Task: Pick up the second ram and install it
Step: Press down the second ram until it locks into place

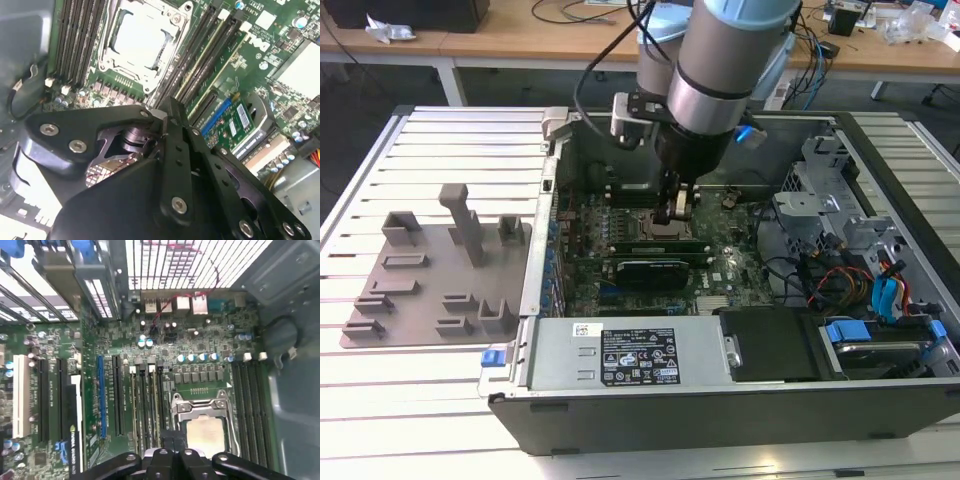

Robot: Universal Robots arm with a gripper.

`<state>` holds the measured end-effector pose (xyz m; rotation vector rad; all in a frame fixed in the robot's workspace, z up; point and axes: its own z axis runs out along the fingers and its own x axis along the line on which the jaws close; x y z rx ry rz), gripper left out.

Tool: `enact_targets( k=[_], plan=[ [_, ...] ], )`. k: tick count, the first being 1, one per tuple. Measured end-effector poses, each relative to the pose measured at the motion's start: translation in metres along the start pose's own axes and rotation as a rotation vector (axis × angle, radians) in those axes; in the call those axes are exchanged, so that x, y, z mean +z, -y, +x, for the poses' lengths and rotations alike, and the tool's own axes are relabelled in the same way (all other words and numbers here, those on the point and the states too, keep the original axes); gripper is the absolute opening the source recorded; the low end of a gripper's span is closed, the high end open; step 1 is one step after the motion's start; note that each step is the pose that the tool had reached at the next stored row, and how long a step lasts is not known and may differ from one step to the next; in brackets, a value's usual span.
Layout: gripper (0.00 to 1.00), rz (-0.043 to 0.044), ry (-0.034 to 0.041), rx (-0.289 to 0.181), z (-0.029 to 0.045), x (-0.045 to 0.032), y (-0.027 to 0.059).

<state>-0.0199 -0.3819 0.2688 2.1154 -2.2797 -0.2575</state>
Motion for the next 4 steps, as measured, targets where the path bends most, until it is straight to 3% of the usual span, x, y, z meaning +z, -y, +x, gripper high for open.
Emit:
enact_targets(
  k=[4],
  plan=[
    [0.1,0.0,0.0008,0.0,0.0,0.0,0.0]
  ],
)
